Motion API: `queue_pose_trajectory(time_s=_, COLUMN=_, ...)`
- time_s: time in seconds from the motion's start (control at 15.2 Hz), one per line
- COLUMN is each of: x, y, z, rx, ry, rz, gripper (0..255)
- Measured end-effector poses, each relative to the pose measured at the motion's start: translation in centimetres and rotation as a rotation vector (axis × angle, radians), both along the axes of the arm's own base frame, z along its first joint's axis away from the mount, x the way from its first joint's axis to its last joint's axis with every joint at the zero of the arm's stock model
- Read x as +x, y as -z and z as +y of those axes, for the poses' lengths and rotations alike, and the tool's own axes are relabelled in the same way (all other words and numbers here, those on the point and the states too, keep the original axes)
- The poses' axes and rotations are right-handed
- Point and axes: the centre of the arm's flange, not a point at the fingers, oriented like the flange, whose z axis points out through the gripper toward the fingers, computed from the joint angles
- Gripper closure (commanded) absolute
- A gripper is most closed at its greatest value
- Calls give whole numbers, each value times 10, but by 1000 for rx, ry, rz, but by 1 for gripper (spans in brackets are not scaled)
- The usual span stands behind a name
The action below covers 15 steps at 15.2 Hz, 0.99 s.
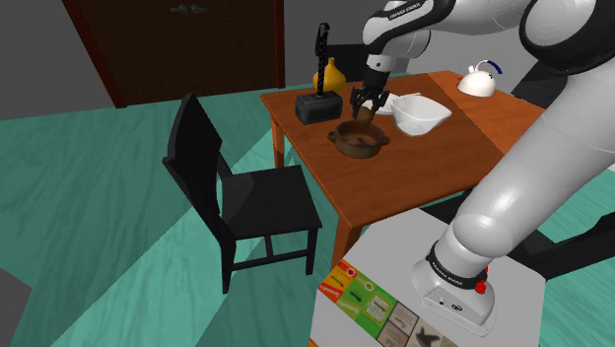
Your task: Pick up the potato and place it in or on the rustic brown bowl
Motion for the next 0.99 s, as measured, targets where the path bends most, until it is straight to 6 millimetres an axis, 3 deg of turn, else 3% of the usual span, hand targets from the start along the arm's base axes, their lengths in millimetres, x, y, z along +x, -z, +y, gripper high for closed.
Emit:
queue_pose_trajectory(time_s=0.33, x=0, y=27, z=-1, rx=0, ry=0, rz=0, gripper=255)
queue_pose_trajectory(time_s=0.79, x=0, y=33, z=0, rx=0, ry=0, rz=0, gripper=255)
queue_pose_trajectory(time_s=0.86, x=0, y=34, z=0, rx=0, ry=0, rz=0, gripper=0)
queue_pose_trajectory(time_s=0.99, x=0, y=34, z=0, rx=0, ry=0, rz=0, gripper=0)
